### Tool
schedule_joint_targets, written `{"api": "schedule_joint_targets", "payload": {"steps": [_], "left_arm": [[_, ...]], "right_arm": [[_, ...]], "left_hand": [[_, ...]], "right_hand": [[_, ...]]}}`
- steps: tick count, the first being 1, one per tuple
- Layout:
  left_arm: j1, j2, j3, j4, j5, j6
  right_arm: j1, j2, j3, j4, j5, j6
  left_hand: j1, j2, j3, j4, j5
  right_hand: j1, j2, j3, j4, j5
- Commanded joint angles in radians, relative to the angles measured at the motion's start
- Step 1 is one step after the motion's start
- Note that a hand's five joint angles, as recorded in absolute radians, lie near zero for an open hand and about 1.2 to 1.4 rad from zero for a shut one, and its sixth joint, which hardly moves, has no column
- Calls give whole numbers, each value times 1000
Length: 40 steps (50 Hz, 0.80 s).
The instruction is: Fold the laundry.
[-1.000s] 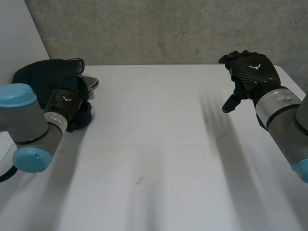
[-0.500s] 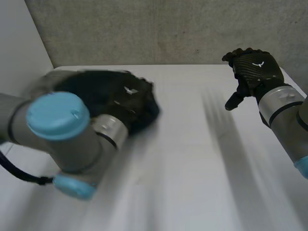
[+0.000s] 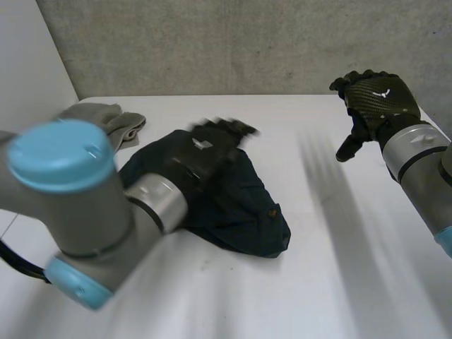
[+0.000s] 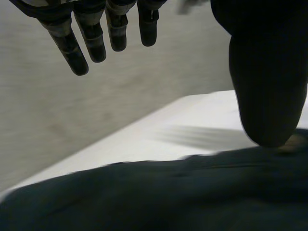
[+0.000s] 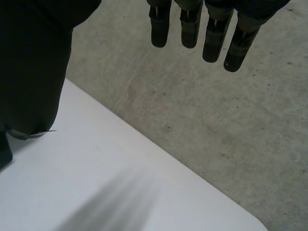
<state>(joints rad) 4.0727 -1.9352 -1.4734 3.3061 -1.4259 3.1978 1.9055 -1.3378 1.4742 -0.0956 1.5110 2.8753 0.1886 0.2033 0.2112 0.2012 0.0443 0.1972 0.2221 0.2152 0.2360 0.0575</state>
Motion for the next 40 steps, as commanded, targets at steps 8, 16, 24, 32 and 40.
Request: {"api": "schedule_joint_targets", "payload": {"steps": [8,16,24,32,40], "left_arm": [[354,15,16,0,-61,211],[452,-134,73,-31,-44,304],[518,-271,143,-115,90,304],[526,-338,192,-122,120,297],[488,-389,237,-123,160,297]], "right_arm": [[119,46,-89,171,-48,-105],[227,172,-232,301,-49,-106],[310,310,-377,395,-35,-103],[316,445,-541,402,29,-80],[306,450,-543,404,58,-67]], "left_hand": [[-10,-25,-33,-23,-41],[-10,-25,-33,-23,-41],[13,-2,-10,1,-17],[84,69,61,71,53],[873,858,850,860,843]], "right_hand": [[-23,-48,-41,-61,-58],[-23,-48,-41,-61,-58],[-23,-48,-41,-61,-58],[-23,-48,-41,-61,-58],[-23,-48,-41,-61,-58]]}}
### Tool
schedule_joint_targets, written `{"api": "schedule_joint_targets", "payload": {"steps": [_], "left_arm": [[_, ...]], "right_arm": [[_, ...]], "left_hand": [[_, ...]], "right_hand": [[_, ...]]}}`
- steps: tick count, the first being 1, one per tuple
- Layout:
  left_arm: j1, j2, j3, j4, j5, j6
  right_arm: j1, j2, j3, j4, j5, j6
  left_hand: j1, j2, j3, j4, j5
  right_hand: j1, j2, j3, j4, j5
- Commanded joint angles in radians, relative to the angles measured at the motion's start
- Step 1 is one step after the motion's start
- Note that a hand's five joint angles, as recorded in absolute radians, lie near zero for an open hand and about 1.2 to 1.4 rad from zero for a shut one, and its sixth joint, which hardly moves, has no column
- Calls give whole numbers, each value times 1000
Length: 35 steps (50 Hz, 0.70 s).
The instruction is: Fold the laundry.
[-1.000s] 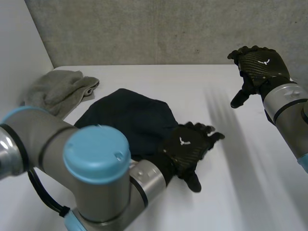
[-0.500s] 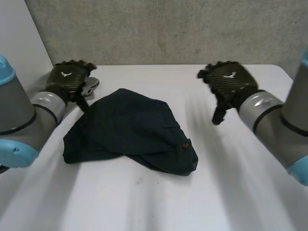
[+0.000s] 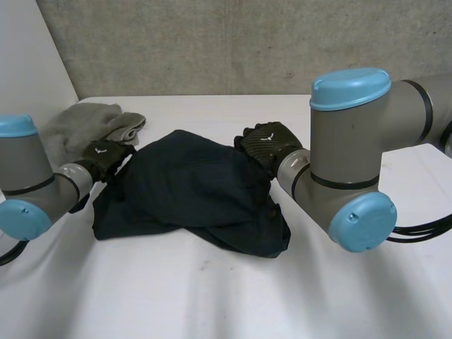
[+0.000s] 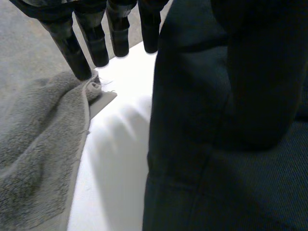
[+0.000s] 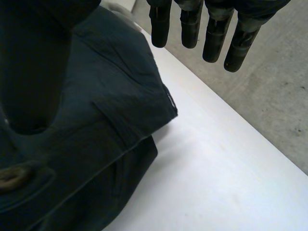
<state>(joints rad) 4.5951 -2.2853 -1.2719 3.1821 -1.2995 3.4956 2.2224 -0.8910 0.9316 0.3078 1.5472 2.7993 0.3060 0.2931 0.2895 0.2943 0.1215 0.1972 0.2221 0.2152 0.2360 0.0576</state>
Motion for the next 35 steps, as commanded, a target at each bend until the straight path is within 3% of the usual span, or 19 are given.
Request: {"api": "schedule_joint_targets", "payload": {"steps": [1,2,7,16,24,35], "left_arm": [[-41,-34,35,2,34,-3],[-47,-31,35,2,29,-3],[-87,44,14,7,-9,-6],[-198,418,-135,48,-26,11],[-277,656,-242,48,-26,42],[-392,800,-316,39,-27,143]], "right_arm": [[-10,-3,9,1,24,8],[-12,-8,13,1,22,8],[-15,-48,7,-7,19,8],[-87,-52,-85,-7,-18,22],[-130,-6,-168,-7,-157,77],[-170,173,-318,11,-398,388]], "left_hand": [[936,949,953,948,946],[1089,1102,1105,1100,1099],[1090,1103,1107,1102,1100],[1090,1103,1107,1102,1100],[1090,1103,1107,1102,1100],[1090,1103,1107,1102,1100]], "right_hand": [[-23,-48,-41,-61,-58],[-23,-48,-41,-61,-58],[-23,-48,-41,-61,-58],[-23,-48,-41,-61,-58],[-23,-48,-41,-61,-58],[-23,-48,-41,-61,-58]]}}
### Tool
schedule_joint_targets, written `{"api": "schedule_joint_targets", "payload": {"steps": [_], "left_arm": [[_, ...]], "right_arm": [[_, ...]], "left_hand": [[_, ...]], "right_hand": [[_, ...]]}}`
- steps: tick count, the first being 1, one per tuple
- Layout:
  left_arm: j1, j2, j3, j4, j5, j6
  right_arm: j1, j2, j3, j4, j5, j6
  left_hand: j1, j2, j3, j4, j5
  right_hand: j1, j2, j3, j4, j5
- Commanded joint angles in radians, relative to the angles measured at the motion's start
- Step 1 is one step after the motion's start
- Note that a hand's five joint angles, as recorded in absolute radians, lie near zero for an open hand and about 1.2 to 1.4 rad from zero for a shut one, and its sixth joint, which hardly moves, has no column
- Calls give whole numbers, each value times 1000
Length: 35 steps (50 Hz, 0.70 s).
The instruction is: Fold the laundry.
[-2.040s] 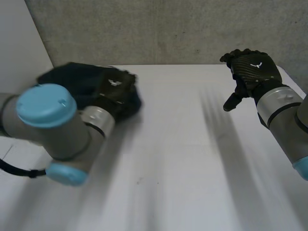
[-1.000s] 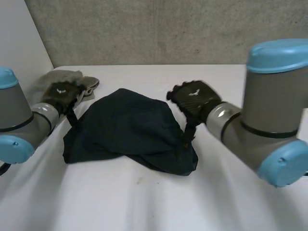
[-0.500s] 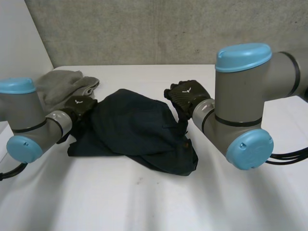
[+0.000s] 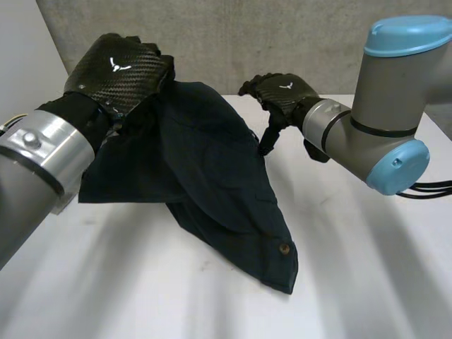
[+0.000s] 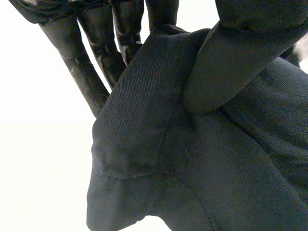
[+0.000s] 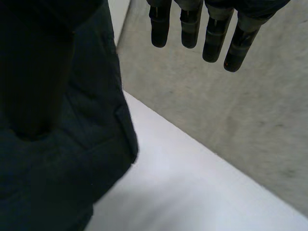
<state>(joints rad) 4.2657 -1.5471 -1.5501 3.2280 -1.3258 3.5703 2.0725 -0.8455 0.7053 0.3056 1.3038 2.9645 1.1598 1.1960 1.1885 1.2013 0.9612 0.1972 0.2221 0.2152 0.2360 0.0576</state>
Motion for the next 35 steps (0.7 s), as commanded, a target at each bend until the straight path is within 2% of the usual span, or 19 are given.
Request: {"api": "schedule_joint_targets", "payload": {"steps": [1,4,7,8,9,10,11,16,19,24,28,31,35], "left_arm": [[-64,67,-42,-7,-1,74],[-73,82,-54,-7,-3,93],[-82,88,-56,-5,-4,97],[-86,91,-56,-4,-4,97],[-87,91,-56,-4,-6,97],[-87,91,-54,-2,-6,99],[-87,90,-51,-2,-6,99],[-81,73,-24,1,-36,99],[-79,70,-1,4,-59,99],[-79,65,64,13,-114,88],[-96,73,126,55,-194,79],[-119,85,169,96,-251,47],[-151,122,197,115,-277,18]], "right_arm": [[-20,141,-96,12,-170,246],[-19,190,-107,14,-209,309],[-9,227,-119,15,-212,334],[-6,233,-124,17,-212,335],[-5,239,-133,23,-213,335],[-5,238,-136,27,-213,335],[-5,233,-141,32,-212,335],[-37,137,-164,75,-210,288],[-110,-10,-135,90,-186,170],[-163,-263,-17,84,-77,-68],[-166,-383,57,86,-20,-163],[-155,-449,107,87,-3,-186],[-144,-593,183,84,-1,-197]], "left_hand": [[236,200,208,195,261],[236,200,208,195,261],[236,200,208,195,261],[236,200,208,195,261],[236,200,208,195,261],[236,200,208,195,261],[236,200,208,195,261],[236,200,208,195,261],[236,200,208,195,261],[236,200,208,195,261],[236,200,208,195,261],[236,200,208,195,261],[236,200,208,195,261]], "right_hand": [[-23,-48,-41,-61,-58],[-23,-48,-41,-61,-58],[19,-6,1,-20,-16],[229,204,211,190,194],[740,715,722,701,705],[1024,999,1006,985,989],[1197,1172,1179,1158,1162],[1199,1174,1181,1160,1164],[1199,1174,1181,1160,1164],[1199,1174,1181,1160,1164],[1199,1174,1181,1160,1164],[1199,1174,1181,1160,1164],[1199,1174,1181,1160,1164]]}}
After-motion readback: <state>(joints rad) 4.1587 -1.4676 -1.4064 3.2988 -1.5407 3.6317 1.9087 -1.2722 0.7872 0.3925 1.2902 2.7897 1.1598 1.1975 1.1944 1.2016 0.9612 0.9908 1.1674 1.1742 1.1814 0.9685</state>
